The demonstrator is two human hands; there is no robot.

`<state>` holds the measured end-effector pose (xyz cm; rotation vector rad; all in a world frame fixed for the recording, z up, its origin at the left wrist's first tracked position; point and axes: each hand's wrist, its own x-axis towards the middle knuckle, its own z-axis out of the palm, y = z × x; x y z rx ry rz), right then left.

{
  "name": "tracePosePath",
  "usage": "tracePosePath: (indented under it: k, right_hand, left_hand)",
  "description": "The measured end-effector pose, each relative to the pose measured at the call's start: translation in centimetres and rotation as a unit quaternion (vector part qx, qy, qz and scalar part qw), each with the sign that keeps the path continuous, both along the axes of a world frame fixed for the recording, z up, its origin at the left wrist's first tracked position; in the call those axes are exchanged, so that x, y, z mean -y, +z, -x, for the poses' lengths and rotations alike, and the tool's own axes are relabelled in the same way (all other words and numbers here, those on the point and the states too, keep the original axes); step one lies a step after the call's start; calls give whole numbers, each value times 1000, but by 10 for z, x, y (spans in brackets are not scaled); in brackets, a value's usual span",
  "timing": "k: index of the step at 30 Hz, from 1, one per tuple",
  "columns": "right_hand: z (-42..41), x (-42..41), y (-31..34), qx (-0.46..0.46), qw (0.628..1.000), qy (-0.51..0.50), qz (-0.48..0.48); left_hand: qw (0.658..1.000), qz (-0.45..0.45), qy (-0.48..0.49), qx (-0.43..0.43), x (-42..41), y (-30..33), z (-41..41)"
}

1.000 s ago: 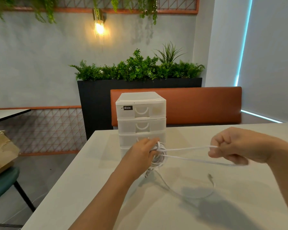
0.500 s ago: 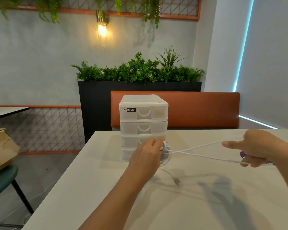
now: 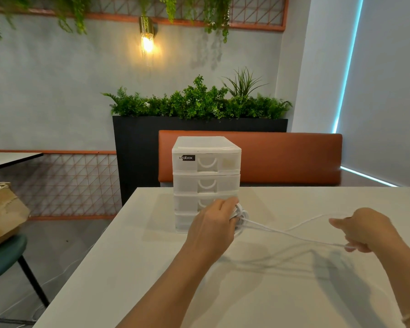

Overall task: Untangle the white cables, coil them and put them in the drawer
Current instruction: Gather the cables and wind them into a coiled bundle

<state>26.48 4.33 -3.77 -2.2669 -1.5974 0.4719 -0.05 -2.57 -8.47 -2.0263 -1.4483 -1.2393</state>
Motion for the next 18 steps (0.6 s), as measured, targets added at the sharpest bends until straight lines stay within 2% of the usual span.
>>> tracePosePath:
  k: [3,5,7,10,13,16,18]
  right_hand:
    - [17,2,-10,165,979,119,17]
    - [38,10,-20,168,958,232,-7]
    - [60,21,-26,93,937,336,-23]
    - [90,34,-30,-34,895,443,35]
    - [101,43,-29,-208,872,431,104]
    - [90,41,-24,-266,863,420,96]
    - [76,38,-18,-316,856,406,51]
  left_hand:
    - [999,-1,-13,32,0,-1,1]
    - [997,8,-24,77,1,1,0]
    - [994,-1,-40,107,2,3,-1]
    - [992,-13,-36,124,4,5,0]
    - [991,-10,-25,130,5,6,6]
    - [992,-8,-17,124,3,5,11]
    - [992,-5,-12,122,2,4,14]
